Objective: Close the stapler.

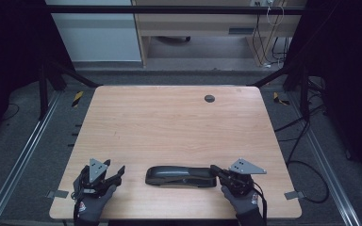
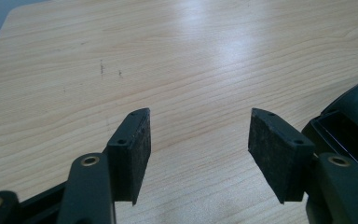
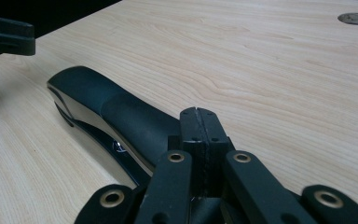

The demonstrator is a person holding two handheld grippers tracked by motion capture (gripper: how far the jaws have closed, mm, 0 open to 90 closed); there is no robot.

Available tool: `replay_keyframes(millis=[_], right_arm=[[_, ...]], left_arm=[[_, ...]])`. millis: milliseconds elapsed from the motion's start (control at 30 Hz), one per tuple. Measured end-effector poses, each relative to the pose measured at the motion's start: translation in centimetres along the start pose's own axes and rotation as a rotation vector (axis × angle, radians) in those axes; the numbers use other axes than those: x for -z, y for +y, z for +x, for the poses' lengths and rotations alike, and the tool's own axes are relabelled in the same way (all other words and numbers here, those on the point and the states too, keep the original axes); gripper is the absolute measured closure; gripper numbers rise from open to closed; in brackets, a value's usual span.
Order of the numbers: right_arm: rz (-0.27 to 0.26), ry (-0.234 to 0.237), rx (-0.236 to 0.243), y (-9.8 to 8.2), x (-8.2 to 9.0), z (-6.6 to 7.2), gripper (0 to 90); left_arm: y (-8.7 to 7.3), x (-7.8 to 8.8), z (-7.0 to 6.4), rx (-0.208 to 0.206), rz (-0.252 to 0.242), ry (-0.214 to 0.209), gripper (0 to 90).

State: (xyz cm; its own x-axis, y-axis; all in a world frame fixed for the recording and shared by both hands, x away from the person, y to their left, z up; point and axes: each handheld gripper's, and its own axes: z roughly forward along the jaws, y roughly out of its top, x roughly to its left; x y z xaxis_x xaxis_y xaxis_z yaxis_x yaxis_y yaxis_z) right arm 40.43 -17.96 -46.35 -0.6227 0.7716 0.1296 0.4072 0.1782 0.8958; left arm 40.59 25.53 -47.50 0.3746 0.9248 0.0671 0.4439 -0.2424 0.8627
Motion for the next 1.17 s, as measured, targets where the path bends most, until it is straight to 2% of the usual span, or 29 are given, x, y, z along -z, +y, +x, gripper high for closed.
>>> replay_keyframes(millis=[133, 200, 233, 367, 400, 500, 533, 567, 600, 633, 667, 733, 767, 800, 833, 867, 900, 1000, 1100, 1133, 1167], right_arm=[[-0.043, 0.028, -0.002, 0.7, 0.6, 0.0, 90.0], [-0.047, 0.021, 0.011, 1.3, 1.0, 0.3, 89.4], [-0.032, 0.006, 0.030, 1.4, 0.9, 0.6, 88.0], [-0.041, -0.005, 0.017, 1.4, 0.8, 0.2, 84.4], [-0.055, -0.030, 0.005, 1.4, 1.1, -0.4, 83.2], [-0.085, -0.068, -0.039, 1.1, 2.0, -2.0, 80.6], [-0.085, -0.068, -0.039, 1.1, 2.0, -2.0, 80.6], [-0.094, -0.102, -0.066, 0.7, 2.6, -3.2, 78.3], [-0.094, -0.102, -0.066, 0.7, 2.6, -3.2, 78.3], [-0.088, -0.122, -0.084, 0.5, 2.8, -3.8, 76.5], [-0.070, -0.152, -0.102, -0.1, 2.9, -5.0, 72.3], [-0.030, -0.178, -0.112, -0.9, 2.7, -6.1, 65.4], [-0.030, -0.178, -0.112, -0.9, 2.7, -6.1, 65.4], [0.020, -0.217, -0.123, -1.7, 2.2, -7.0, 58.0], [0.020, -0.217, -0.123, -1.7, 2.2, -7.0, 58.0], [0.071, -0.249, -0.130, -2.4, 1.8, -7.7, 52.9], [0.071, -0.249, -0.130, -2.4, 1.8, -7.7, 52.9], [0.135, -0.309, -0.124, -3.2, 1.6, -8.7, 44.8], [0.149, -0.339, -0.123, -3.4, 1.9, -9.2, 43.6], [0.150, -0.357, -0.125, -3.7, 2.2, -9.8, 42.0], [0.150, -0.357, -0.125, -3.7, 2.2, -9.8, 42.0]], left_arm=[[0.0, 0.0, 0.1, 0.001, 0.001, 0.001, 38.6], [-0.1, -0.1, 0.1, 0.005, 0.002, -0.001, 38.5], [-0.1, -0.1, 0.1, 0.003, 0.006, -0.003, 38.4], [-0.1, -0.2, 0.0, -0.005, 0.005, -0.010, 38.4], [-0.2, -0.2, 0.1, -0.007, -0.002, -0.015, 38.3], [-0.3, -0.3, 0.2, -0.013, 0.006, -0.016, 38.5], [-0.3, -0.3, 0.2, -0.013, 0.006, -0.016, 38.5], [-0.4, -0.5, 0.2, -0.016, 0.015, -0.020, 38.4], [-0.4, -0.5, 0.2, -0.016, 0.015, -0.020, 38.4], [-0.5, -0.6, 0.2, -0.013, 0.018, -0.025, 38.4], [-0.5, -0.6, 0.3, -0.016, 0.022, -0.030, 37.9], [-0.6, -0.9, 0.5, -0.017, 0.042, -0.041, 37.4], [-0.6, -0.9, 0.5, -0.017, 0.042, -0.041, 36.7], [-0.7, -1.0, 0.6, -0.014, 0.048, -0.037, 36.6], [-0.7, -1.0, 0.6, -0.014, 0.048, -0.037, 36.4], [-0.7, -1.2, 0.8, -0.009, 0.063, -0.044, 35.4], [-0.7, -1.2, 0.8, -0.009, 0.063, -0.044, 34.4], [-0.9, -1.4, 1.2, -0.014, 0.095, -0.044, 32.8], [-0.9, -1.5, 1.4, -0.010, 0.102, -0.041, 31.9], [-0.9, -1.6, 1.6, -0.013, 0.112, -0.042, 29.9], [-0.9, -1.6, 1.6, -0.013, 0.112, -0.042, 29.5]])
